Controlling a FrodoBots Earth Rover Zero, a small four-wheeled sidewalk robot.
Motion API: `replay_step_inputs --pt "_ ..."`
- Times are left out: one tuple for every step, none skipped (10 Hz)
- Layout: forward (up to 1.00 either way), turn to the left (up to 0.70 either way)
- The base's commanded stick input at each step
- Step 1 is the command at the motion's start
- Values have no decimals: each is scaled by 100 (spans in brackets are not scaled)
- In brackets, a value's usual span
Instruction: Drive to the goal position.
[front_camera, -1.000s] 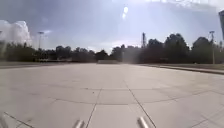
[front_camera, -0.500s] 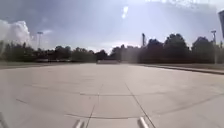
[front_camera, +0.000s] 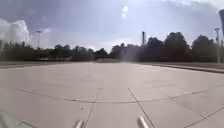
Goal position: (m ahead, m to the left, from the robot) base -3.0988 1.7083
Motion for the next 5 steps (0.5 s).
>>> replay_step_inputs --pt "70 2" --pt "70 2" --pt "70 2" --pt "70 2" --pt "70 3"
